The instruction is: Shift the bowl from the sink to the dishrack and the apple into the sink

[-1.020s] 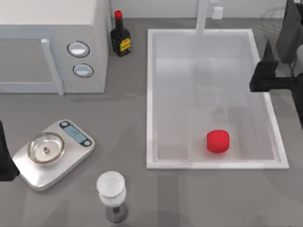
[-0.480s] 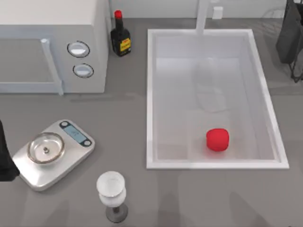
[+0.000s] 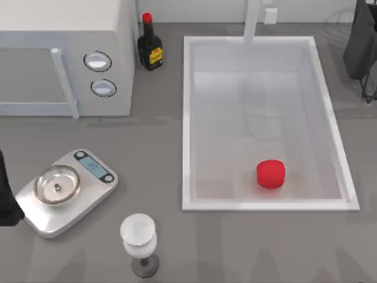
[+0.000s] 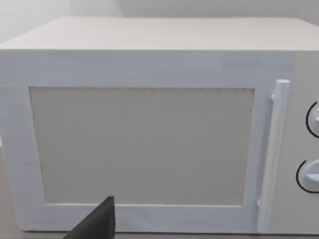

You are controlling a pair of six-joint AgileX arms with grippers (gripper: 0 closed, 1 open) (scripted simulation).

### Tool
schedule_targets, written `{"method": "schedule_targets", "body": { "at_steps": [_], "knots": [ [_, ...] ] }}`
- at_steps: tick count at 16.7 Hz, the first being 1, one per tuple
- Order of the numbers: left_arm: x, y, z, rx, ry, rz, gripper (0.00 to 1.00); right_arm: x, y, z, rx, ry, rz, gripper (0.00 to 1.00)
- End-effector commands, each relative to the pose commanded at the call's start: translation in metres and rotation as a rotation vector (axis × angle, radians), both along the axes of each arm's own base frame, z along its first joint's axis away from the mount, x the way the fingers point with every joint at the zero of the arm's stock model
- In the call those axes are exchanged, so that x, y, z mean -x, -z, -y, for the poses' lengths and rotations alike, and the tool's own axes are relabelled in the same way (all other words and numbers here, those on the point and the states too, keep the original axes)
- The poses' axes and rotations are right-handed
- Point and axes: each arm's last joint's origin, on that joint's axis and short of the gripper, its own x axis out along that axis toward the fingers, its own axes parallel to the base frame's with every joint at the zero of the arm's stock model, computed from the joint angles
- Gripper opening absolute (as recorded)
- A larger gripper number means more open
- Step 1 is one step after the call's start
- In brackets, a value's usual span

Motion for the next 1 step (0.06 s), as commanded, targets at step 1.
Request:
{"method": "schedule_targets", "body": {
  "at_steps": [1],
  "knots": [
    [0.0000, 0.0000, 0.0000, 0.000, 0.000, 0.000, 1.00, 0.0000, 0.0000, 0.0000, 0.000, 0.000, 0.000, 1.00]
  ]
}}
